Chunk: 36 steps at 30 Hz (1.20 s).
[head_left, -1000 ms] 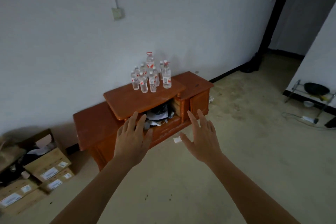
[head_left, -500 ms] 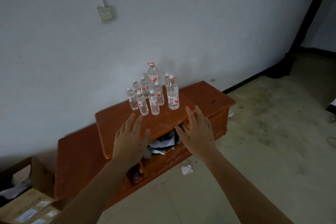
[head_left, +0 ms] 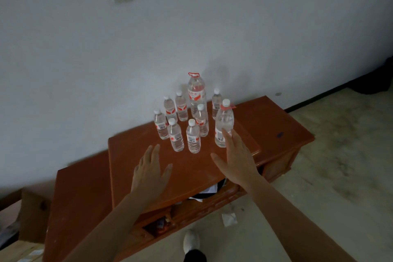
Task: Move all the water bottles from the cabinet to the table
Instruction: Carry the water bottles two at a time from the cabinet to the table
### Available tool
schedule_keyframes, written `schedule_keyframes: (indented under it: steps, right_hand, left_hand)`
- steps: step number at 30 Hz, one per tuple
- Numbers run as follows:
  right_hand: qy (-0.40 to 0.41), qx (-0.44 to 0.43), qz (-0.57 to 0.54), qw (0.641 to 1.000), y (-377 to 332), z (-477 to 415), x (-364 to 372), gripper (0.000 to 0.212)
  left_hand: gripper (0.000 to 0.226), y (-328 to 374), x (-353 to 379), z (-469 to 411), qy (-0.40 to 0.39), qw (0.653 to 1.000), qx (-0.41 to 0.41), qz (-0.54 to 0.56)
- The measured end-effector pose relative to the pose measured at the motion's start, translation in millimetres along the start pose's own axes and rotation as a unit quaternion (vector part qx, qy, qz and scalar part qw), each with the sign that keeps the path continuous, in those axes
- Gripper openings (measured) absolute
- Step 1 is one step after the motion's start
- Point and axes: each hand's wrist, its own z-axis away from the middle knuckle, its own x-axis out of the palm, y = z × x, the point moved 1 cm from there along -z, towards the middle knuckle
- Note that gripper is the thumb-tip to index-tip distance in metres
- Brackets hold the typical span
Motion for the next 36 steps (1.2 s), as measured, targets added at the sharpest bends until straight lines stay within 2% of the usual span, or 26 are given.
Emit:
schedule_keyframes:
  steps: [4,9,14,17,19,22,27,29,32,36]
  right_hand:
    - [-0.029,0.033,-0.001,0.999,9.3,-74.1,32.0,0.086]
    - [-0.102,0.051,-0.038,0.993,11.2,-164.5,90.1,0.089]
    - [-0.145,0.095,-0.131,0.976,17.9,-212.3,144.1,0.099]
    - [-0.178,0.159,-0.172,0.956,24.5,-228.1,178.1,0.09]
    - [-0.177,0.167,-0.165,0.956,28.1,-234.4,192.1,0.077]
    - [-0.174,0.169,-0.162,0.957,31.3,-239.4,193.9,0.069]
    - [-0.162,0.164,-0.151,0.961,44.8,-231.6,177.6,0.067]
    - [-0.182,0.155,-0.127,0.963,51.1,-230.2,169.3,0.065]
    - [-0.2,0.108,-0.089,0.97,55.1,-231.9,152.2,0.061]
    - [-0.171,0.039,-0.083,0.981,49.5,-240.5,128.4,0.065]
  left_hand:
    - [0.079,-22.8,27.1,-94.4,-0.045,0.999,-0.018,0.016]
    - [0.082,-54.7,56.4,-210.5,-0.094,0.993,-0.036,0.058]
    - [0.095,-62.5,89.6,-267.7,-0.152,0.979,-0.045,0.129]
    - [0.11,-67.0,112.1,-286.5,-0.186,0.964,-0.059,0.181]
    - [0.103,-69.4,124.6,-295.5,-0.197,0.96,-0.047,0.194]
    - [0.085,-68.9,136.6,-303.2,-0.178,0.967,-0.031,0.181]
    - [0.057,-56.0,135.5,-299.2,-0.129,0.973,-0.078,0.172]
    - [0.045,-51.6,128.0,-291.6,-0.12,0.971,-0.108,0.175]
    - [0.05,-47.8,110.2,-272.5,-0.094,0.967,-0.166,0.168]
    - [0.066,-42.7,95.5,-242.0,-0.03,0.955,-0.241,0.168]
